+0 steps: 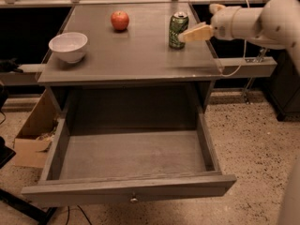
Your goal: Place green can into top drawer
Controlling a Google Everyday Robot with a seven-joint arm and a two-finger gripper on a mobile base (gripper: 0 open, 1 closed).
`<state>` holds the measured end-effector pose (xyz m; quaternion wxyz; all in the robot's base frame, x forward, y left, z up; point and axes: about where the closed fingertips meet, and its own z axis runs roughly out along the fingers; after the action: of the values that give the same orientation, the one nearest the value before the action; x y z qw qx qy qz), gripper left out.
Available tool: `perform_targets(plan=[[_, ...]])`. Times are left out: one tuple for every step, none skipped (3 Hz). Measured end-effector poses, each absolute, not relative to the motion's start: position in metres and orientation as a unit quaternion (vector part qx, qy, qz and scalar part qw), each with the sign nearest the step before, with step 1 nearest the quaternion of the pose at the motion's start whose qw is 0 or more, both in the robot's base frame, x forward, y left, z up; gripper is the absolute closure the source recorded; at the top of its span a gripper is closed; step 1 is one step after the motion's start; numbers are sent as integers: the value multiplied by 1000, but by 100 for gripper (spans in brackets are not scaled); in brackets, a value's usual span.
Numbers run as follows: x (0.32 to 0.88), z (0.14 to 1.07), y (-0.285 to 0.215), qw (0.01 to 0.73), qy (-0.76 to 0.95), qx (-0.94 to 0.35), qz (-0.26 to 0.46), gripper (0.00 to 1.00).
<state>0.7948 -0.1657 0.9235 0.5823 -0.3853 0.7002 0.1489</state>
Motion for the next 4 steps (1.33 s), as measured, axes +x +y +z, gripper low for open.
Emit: perform_targets(plan=[[844,910,-137,607,681,-353,207,0],[867,904,-120,619,667,-339,238,0],[878,903,-110,626,664,-321,254,26],[878,903,-109,626,664,-321,254,51]])
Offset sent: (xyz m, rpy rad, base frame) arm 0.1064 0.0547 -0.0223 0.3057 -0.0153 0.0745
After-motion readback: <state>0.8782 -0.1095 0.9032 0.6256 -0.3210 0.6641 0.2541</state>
